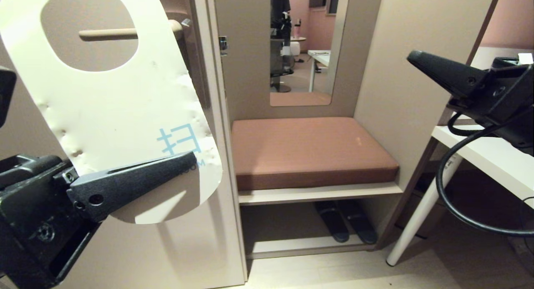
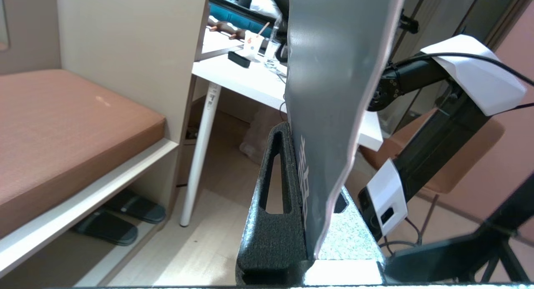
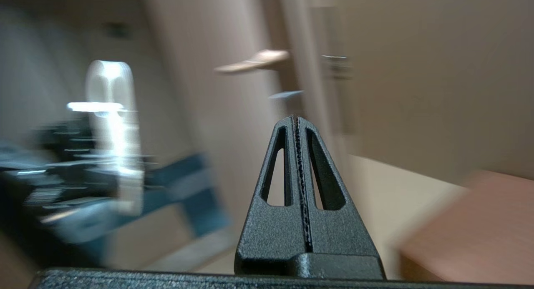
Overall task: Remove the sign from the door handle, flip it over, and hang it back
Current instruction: Hang the sign back with the other side facing out
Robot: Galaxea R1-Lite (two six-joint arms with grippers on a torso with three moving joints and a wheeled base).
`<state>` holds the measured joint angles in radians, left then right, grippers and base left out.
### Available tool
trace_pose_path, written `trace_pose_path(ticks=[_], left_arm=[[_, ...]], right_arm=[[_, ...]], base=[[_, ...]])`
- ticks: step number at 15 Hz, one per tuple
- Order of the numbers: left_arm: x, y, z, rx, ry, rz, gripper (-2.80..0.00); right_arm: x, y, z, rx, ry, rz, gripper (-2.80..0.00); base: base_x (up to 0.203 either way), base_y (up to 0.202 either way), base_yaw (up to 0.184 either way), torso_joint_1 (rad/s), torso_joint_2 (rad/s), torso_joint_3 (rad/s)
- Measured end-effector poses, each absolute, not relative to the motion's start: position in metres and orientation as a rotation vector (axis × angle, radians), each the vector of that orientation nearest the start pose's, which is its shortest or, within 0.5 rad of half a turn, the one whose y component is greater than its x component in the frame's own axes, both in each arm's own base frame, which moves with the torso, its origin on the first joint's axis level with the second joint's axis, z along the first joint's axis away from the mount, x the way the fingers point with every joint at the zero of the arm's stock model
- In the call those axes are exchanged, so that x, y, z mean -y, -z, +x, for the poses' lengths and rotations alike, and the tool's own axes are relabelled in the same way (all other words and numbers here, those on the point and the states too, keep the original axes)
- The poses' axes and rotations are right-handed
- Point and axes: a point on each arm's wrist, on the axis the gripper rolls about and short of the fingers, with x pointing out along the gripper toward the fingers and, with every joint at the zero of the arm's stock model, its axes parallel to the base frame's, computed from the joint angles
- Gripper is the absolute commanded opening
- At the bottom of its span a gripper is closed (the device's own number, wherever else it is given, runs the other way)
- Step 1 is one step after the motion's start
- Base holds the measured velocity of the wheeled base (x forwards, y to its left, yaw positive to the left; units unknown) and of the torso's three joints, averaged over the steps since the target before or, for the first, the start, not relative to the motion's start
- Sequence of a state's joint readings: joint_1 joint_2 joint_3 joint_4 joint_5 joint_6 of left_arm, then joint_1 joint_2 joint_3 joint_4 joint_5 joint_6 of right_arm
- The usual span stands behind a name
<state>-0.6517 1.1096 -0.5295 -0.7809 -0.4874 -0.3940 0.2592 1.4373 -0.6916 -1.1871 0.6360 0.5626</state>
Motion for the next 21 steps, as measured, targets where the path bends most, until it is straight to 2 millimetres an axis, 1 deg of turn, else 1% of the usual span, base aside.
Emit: trace_pose_path(ticks=[2, 3, 4, 6, 8, 11, 13, 17, 19, 21], left_arm=[[0.096, -0.252, 0.109, -0.005, 1.161, -0.35, -2.8], [0.094, -0.25, 0.106, -0.004, 1.162, -0.346, -2.8], [0.092, -0.247, 0.103, -0.007, 1.162, -0.346, -2.8], [0.089, -0.246, 0.099, -0.002, 1.162, -0.344, -2.8], [0.088, -0.246, 0.098, 0.005, 1.163, -0.343, -2.8], [0.086, -0.246, 0.095, 0.015, 1.166, -0.343, -2.8], [0.084, -0.243, 0.093, 0.018, 1.165, -0.328, -2.8], [0.083, -0.229, 0.091, -0.008, 1.159, -0.292, -2.8], [0.082, -0.226, 0.09, -0.014, 1.157, -0.289, -2.8], [0.082, -0.225, 0.089, -0.014, 1.157, -0.289, -2.8]], right_arm=[[-0.042, -0.261, 0.209, 0.177, -0.843, 0.4, -2.8], [-0.028, -0.254, 0.2, 0.173, -0.779, 0.39, -2.8], [-0.018, -0.247, 0.19, 0.17, -0.727, 0.381, -2.8], [-0.007, -0.232, 0.162, 0.161, -0.656, 0.37, -2.8], [-0.005, -0.214, 0.134, 0.141, -0.636, 0.369, -2.8], [-0.006, -0.194, 0.102, 0.113, -0.628, 0.356, -2.8], [-0.007, -0.182, 0.085, 0.088, -0.614, 0.336, -2.8], [-0.009, -0.161, 0.052, 0.023, -0.566, 0.314, -2.8], [-0.009, -0.147, 0.04, -0.023, -0.473, 0.282, -2.8], [-0.007, -0.136, 0.035, -0.06, -0.343, 0.261, -2.8]], base=[[0.0, 0.0, 0.0, 0.0, 0.0, 0.0], [0.0, 0.0, 0.0, 0.0, 0.0, 0.0], [0.0, 0.0, 0.0, 0.0, 0.0, 0.0], [0.0, 0.0, 0.0, 0.0, 0.0, 0.0], [0.0, 0.0, 0.0, 0.0, 0.0, 0.0], [0.0, 0.0, 0.0, 0.0, 0.0, 0.0], [0.0, 0.0, 0.0, 0.0, 0.0, 0.0], [0.0, 0.0, 0.0, 0.0, 0.0, 0.0], [0.0, 0.0, 0.0, 0.0, 0.0, 0.0], [0.0, 0.0, 0.0, 0.0, 0.0, 0.0]])
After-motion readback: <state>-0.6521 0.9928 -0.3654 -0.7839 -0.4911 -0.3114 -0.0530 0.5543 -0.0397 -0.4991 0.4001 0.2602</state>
